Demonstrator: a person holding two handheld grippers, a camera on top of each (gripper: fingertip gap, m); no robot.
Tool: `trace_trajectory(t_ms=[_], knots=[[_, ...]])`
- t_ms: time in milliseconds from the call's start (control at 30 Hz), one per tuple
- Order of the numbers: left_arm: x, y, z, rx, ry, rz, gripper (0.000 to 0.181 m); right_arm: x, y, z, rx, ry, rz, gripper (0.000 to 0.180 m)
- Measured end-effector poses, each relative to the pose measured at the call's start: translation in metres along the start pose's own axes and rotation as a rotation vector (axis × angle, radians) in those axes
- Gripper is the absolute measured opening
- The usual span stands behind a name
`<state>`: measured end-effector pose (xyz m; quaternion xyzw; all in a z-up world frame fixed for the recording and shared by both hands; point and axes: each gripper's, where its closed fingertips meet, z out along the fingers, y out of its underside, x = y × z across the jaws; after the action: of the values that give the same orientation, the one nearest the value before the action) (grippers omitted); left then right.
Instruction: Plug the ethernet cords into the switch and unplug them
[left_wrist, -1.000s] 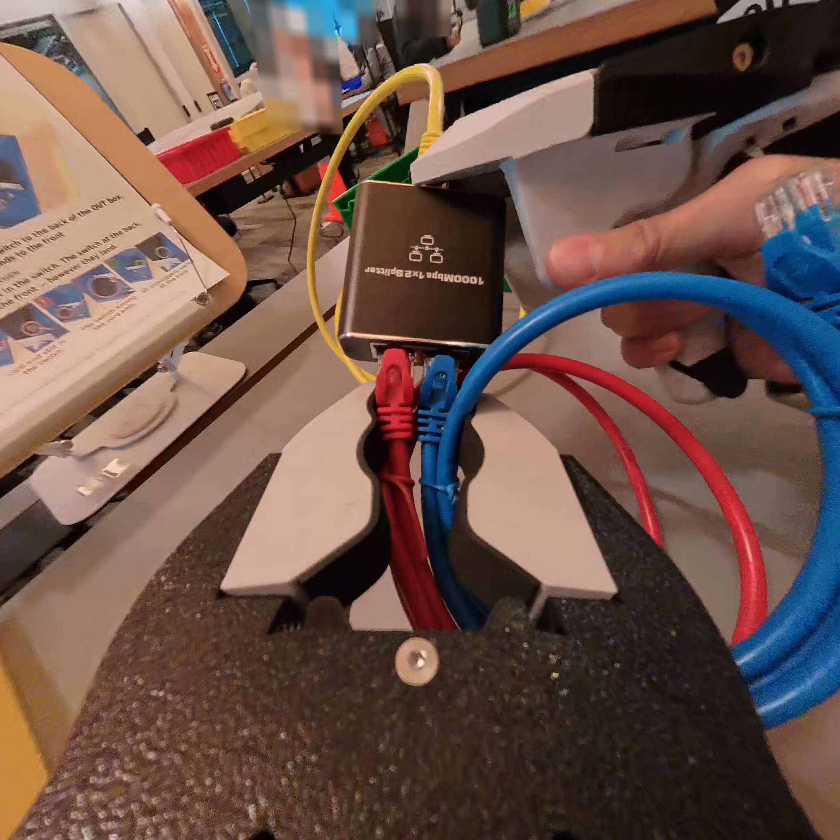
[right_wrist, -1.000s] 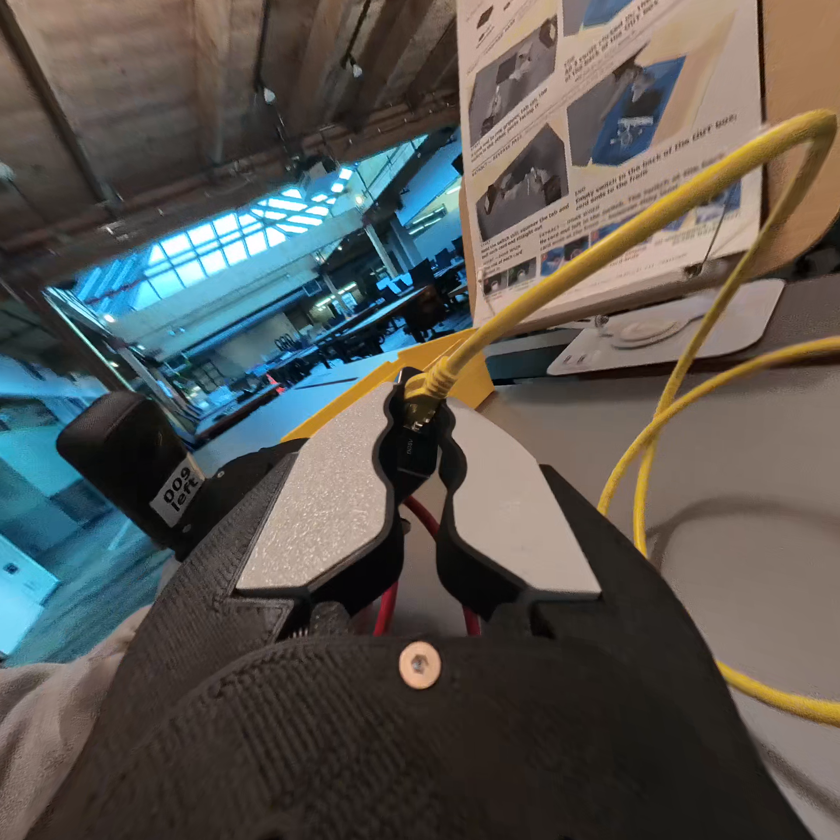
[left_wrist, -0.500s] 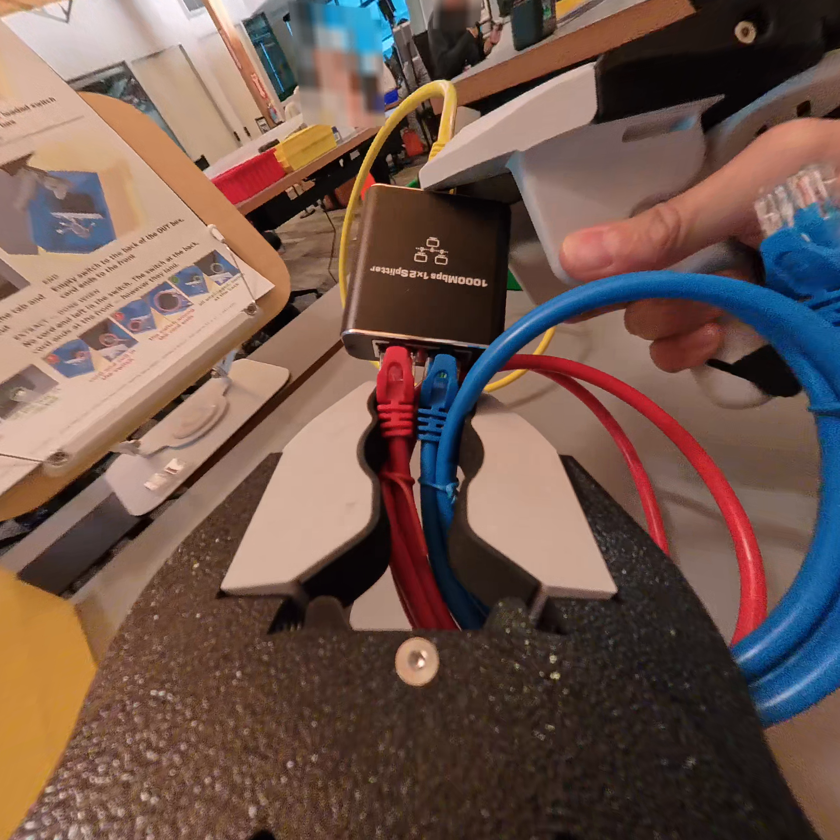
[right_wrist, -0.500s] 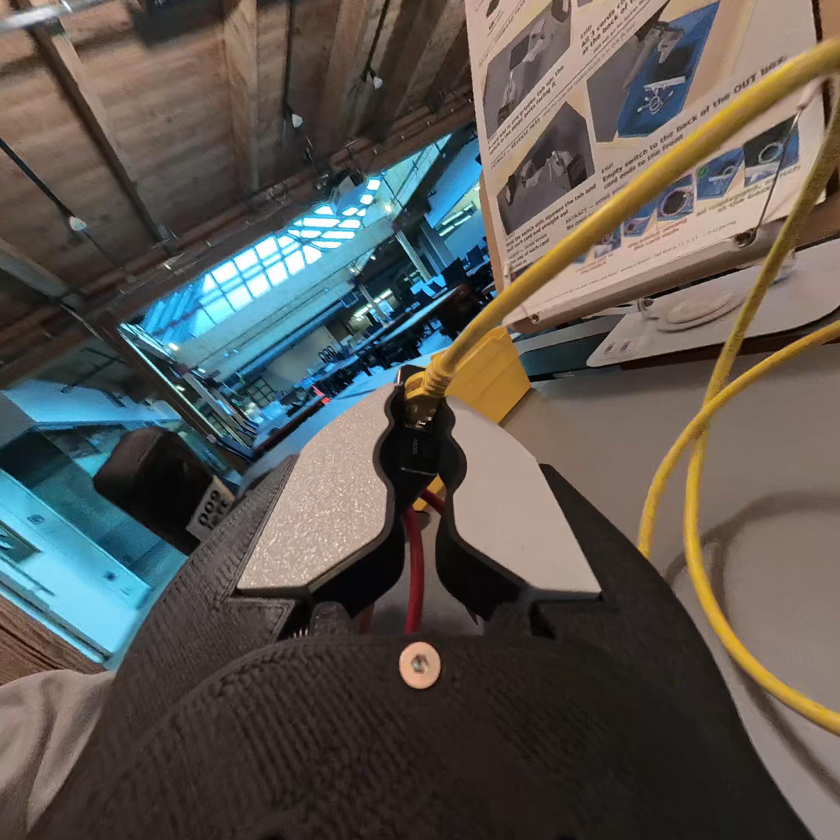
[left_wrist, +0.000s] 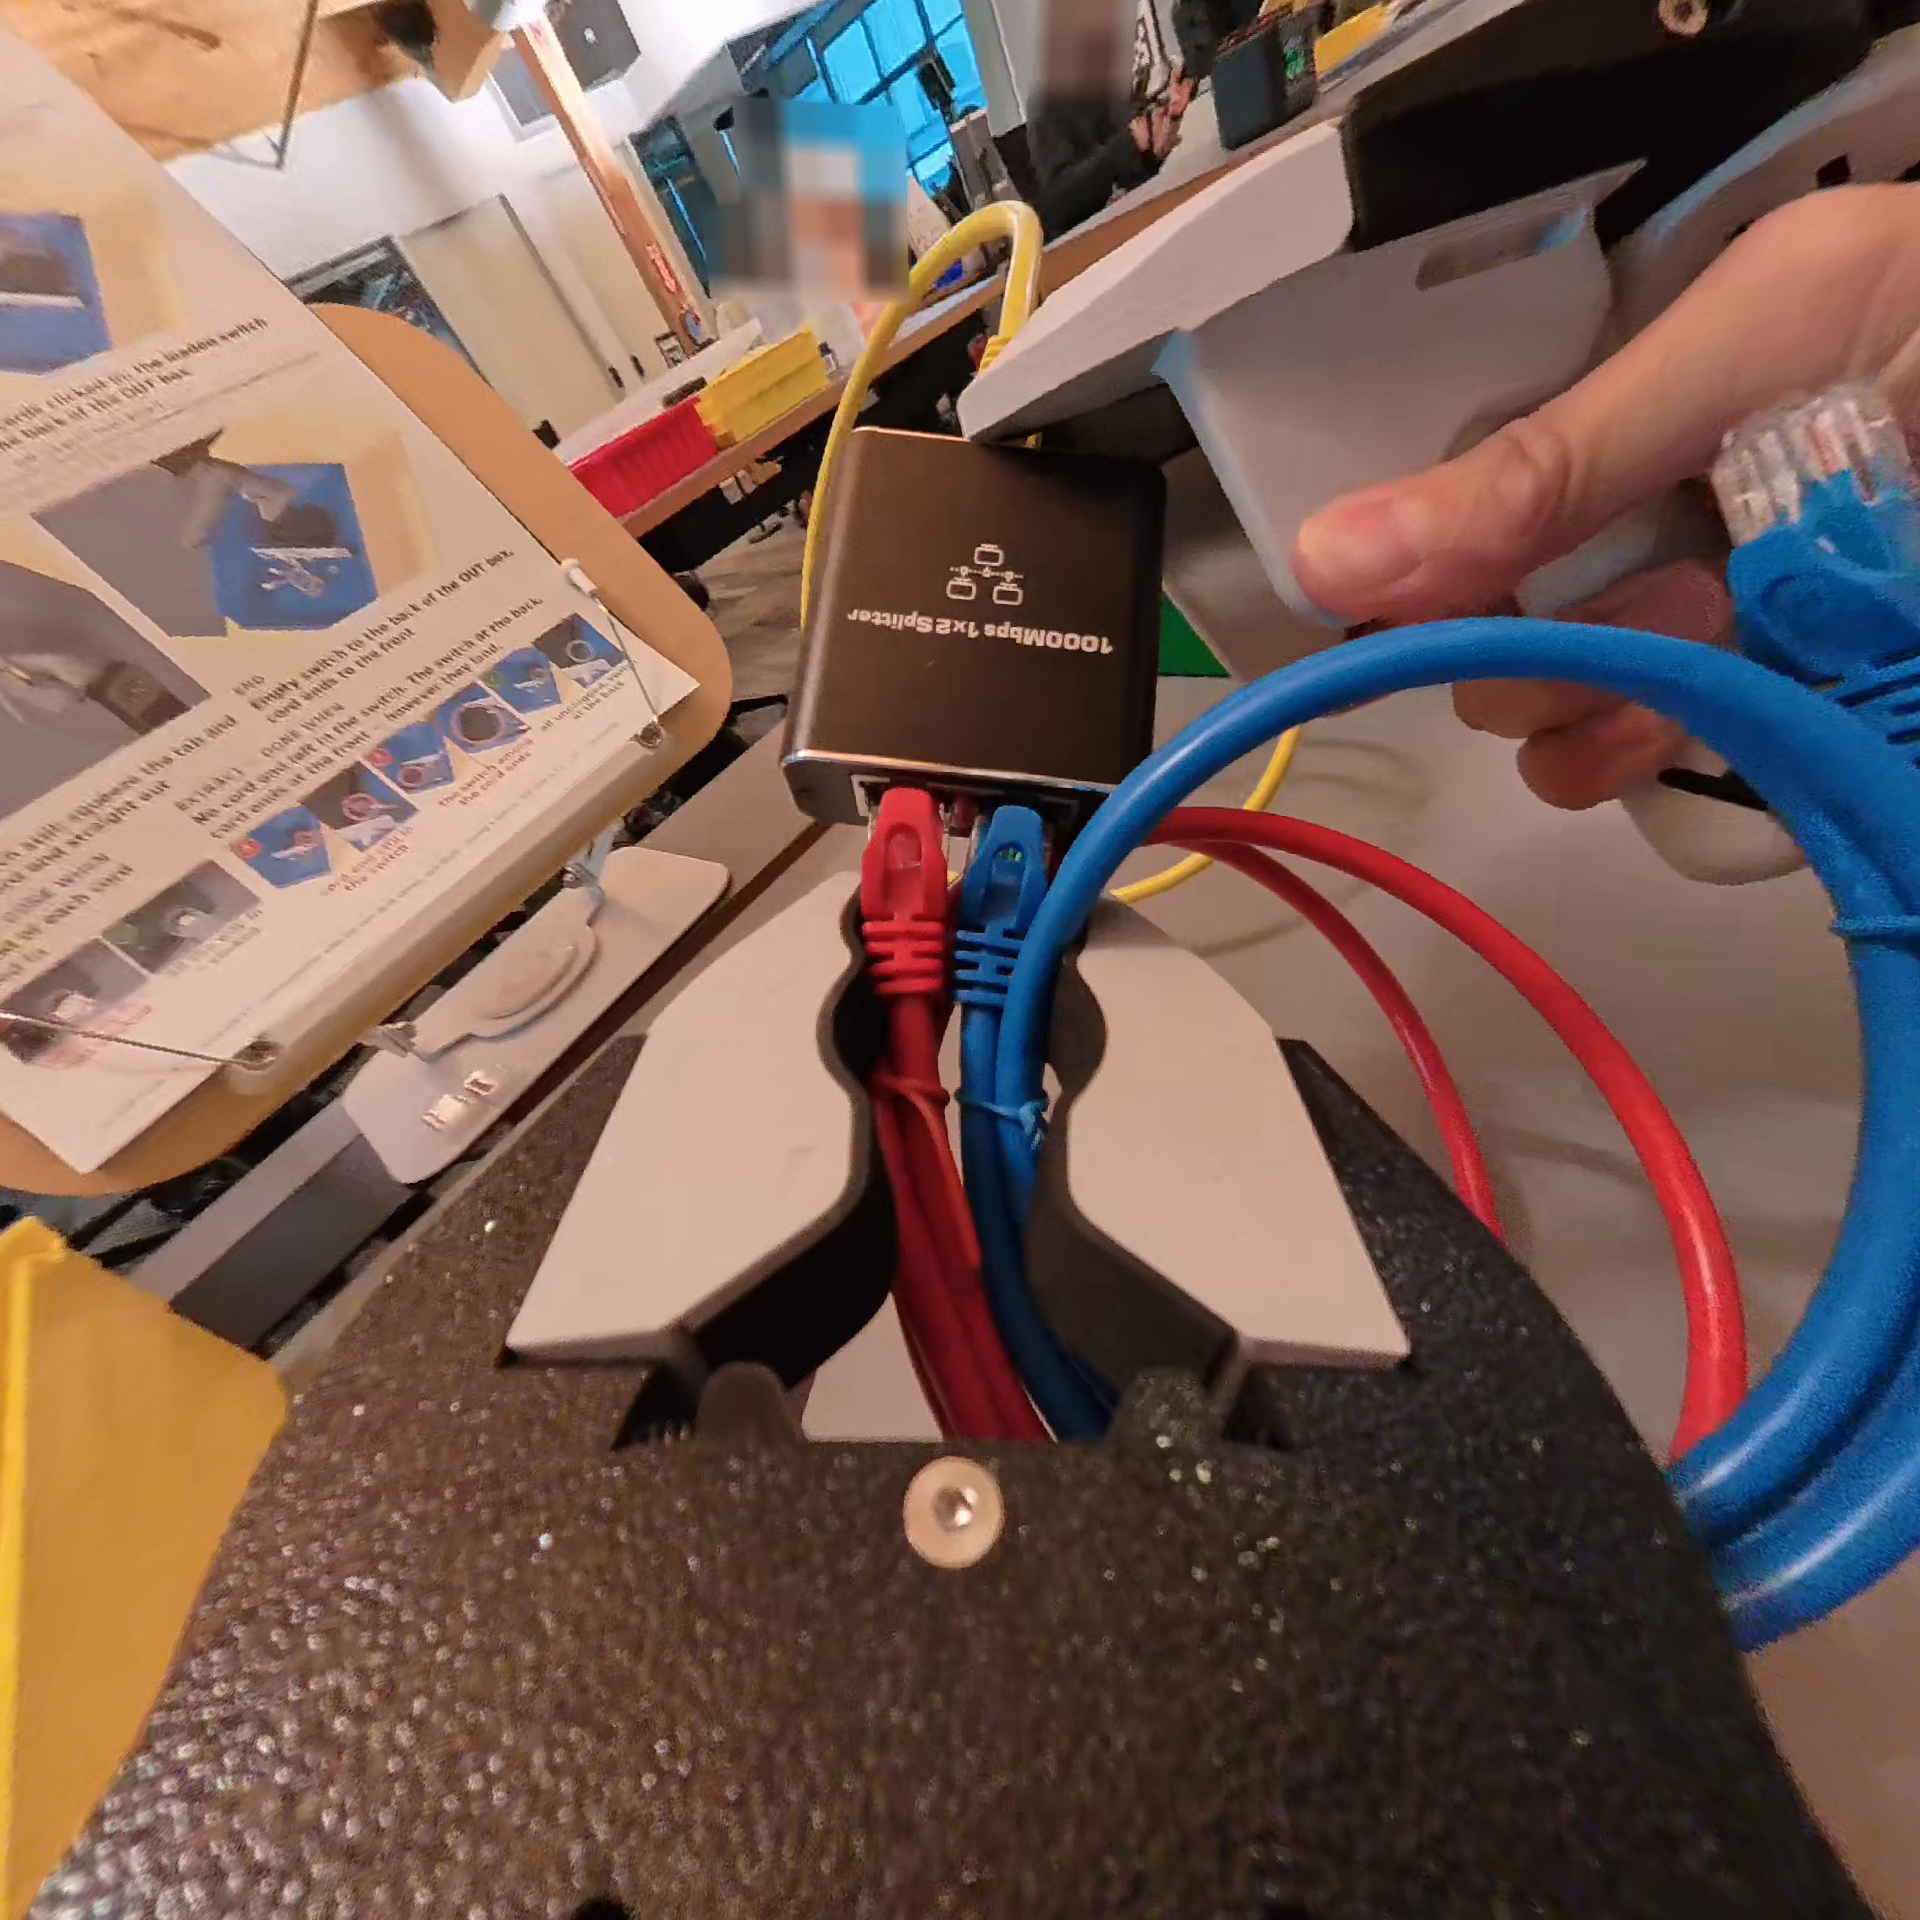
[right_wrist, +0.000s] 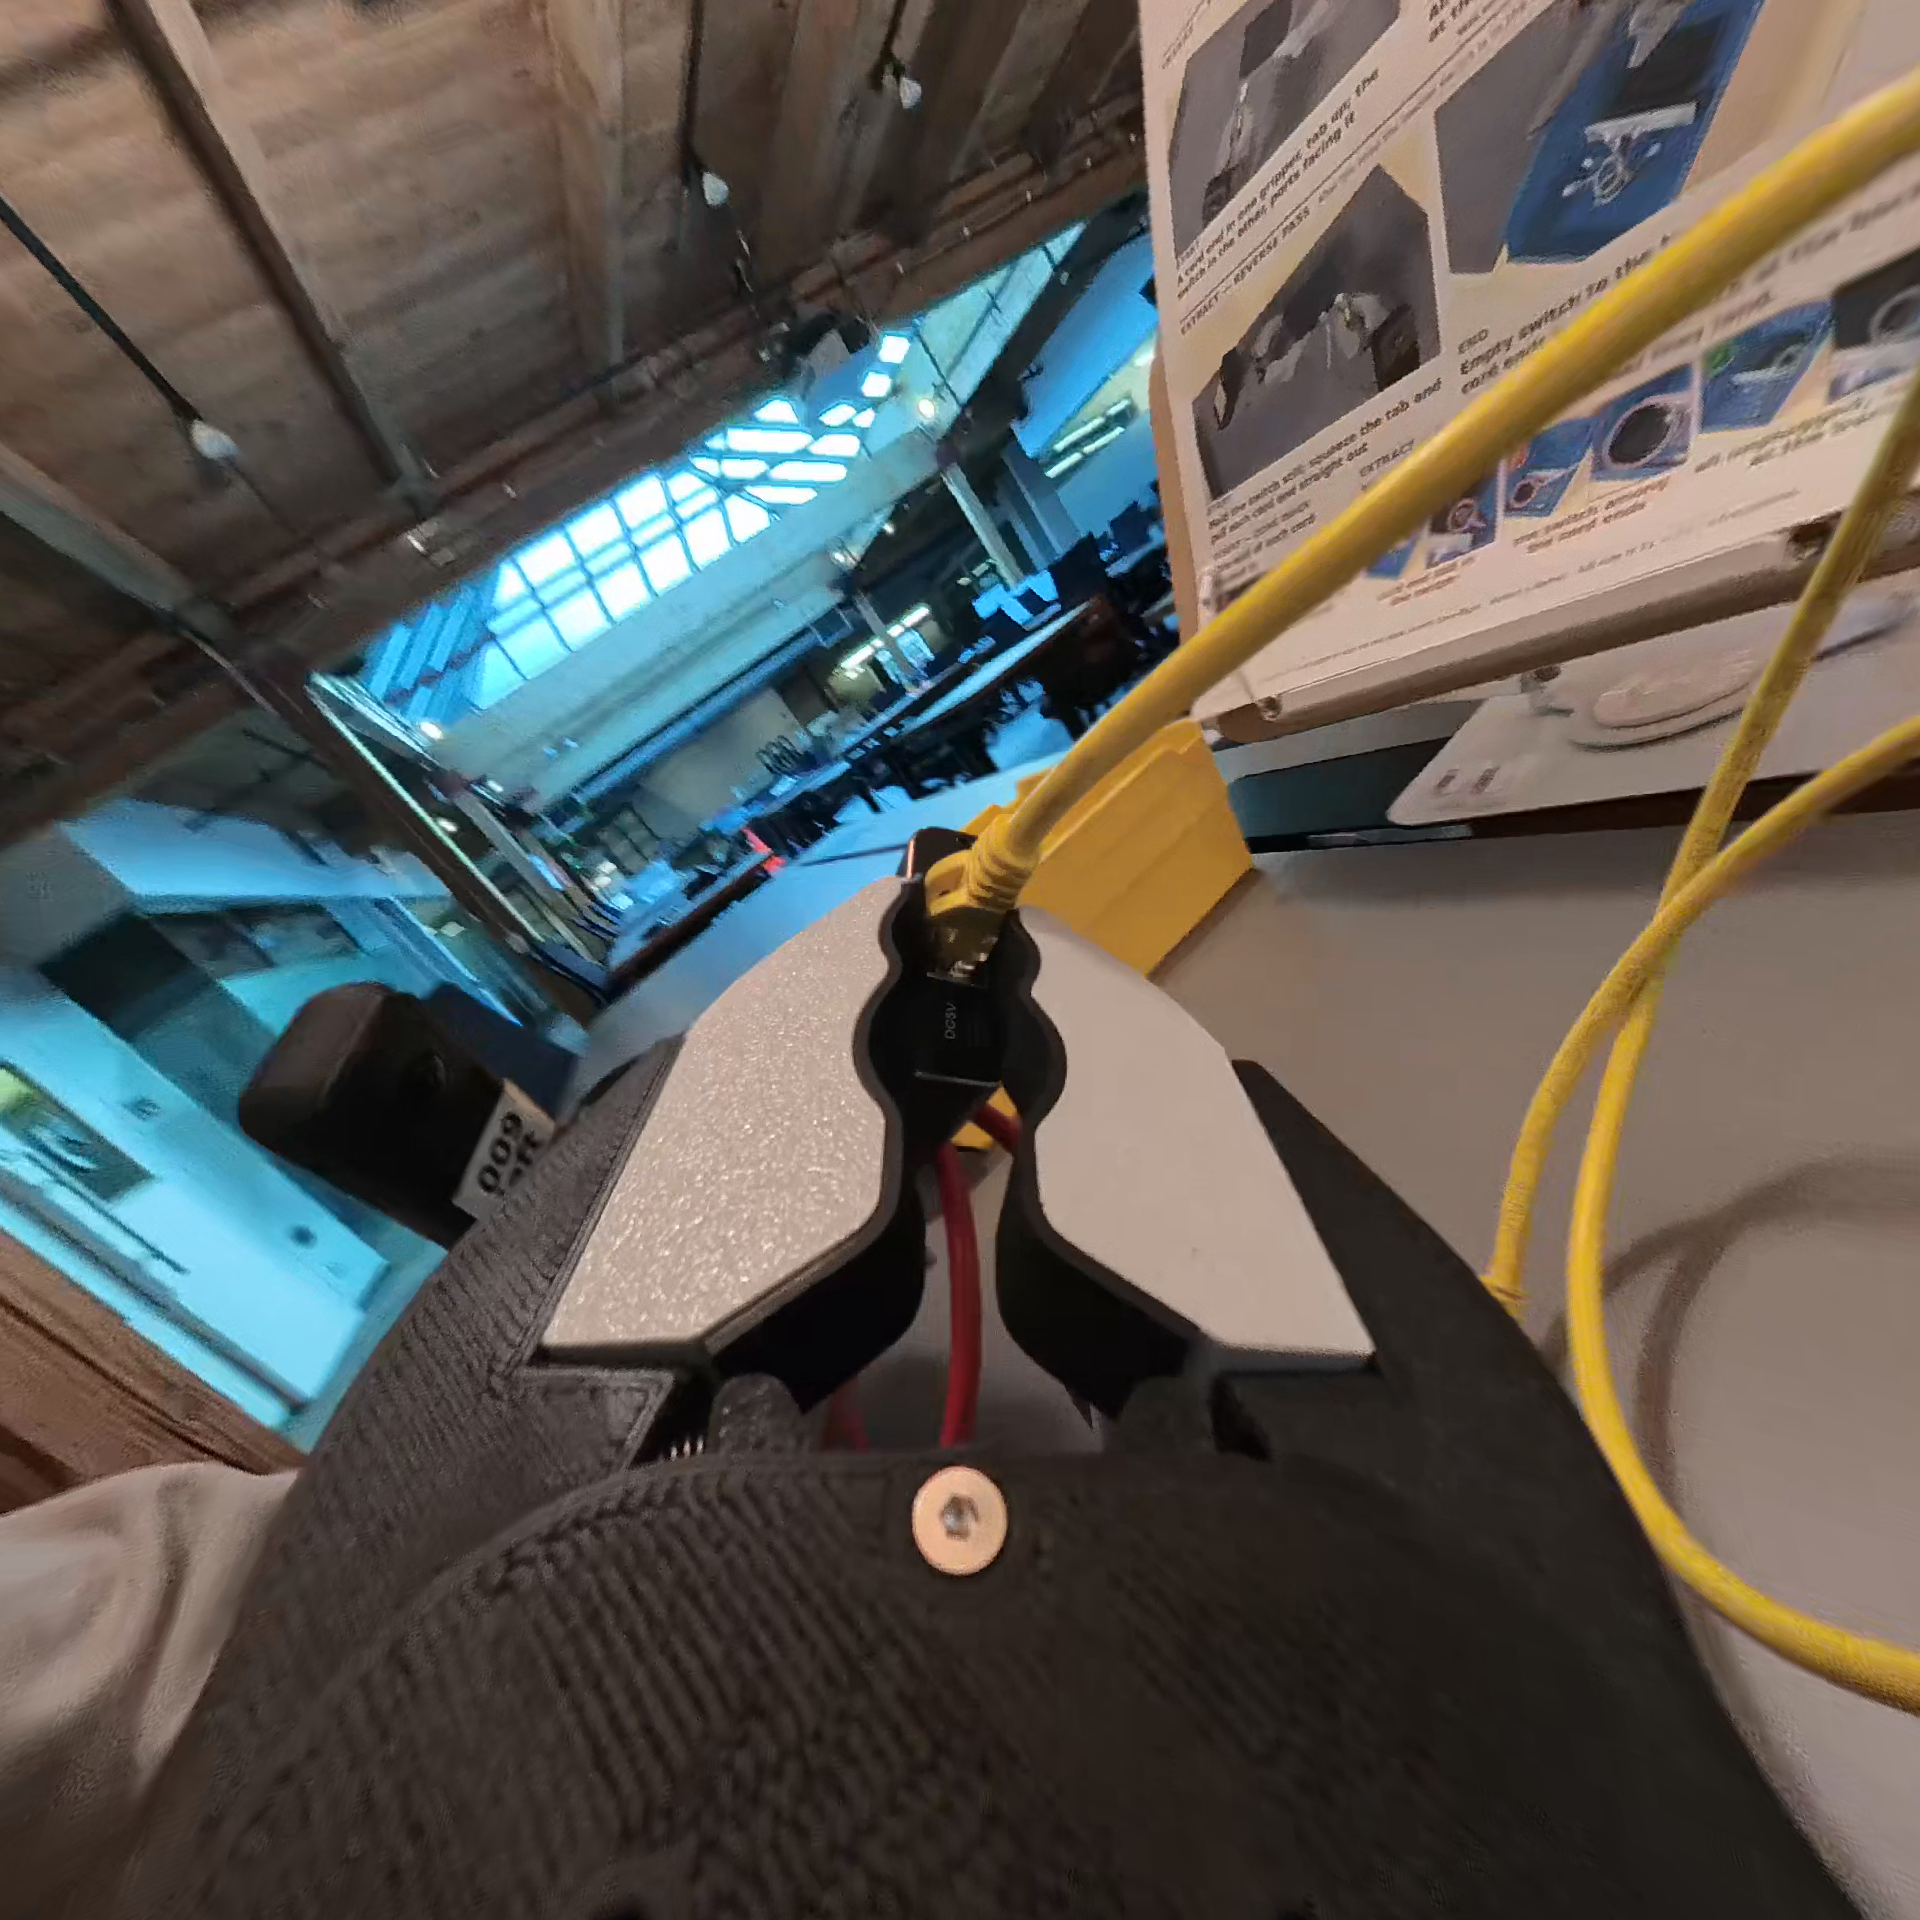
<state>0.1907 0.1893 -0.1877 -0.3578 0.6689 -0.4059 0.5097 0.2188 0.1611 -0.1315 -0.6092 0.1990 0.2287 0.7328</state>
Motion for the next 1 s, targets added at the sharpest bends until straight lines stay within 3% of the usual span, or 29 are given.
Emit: trace_trajectory(t_ms=[167, 467, 633, 1000], knots=[[0.0, 0.001, 0.0, -0.015, -0.015, 0.062, 0.028, 0.005, 0.002, -0.003, 0.063, -0.067, 0.162, 0.014], [0.0, 0.003, 0.001, -0.019, -0.011, 0.033, 0.028, 0.006, 0.003, 0.0, -0.082, 0.004, -0.03, 0.016], [0.0, 0.006, 0.001, -0.044, -0.035, 0.12, 0.028, 0.008, 0.007, -0.006, -0.01, -0.054, 0.116, 0.016], [-0.001, 0.012, 0.003, -0.067, -0.046, 0.155, 0.028, 0.015, 0.013, -0.006, 0.019, -0.067, 0.204, 0.014]])
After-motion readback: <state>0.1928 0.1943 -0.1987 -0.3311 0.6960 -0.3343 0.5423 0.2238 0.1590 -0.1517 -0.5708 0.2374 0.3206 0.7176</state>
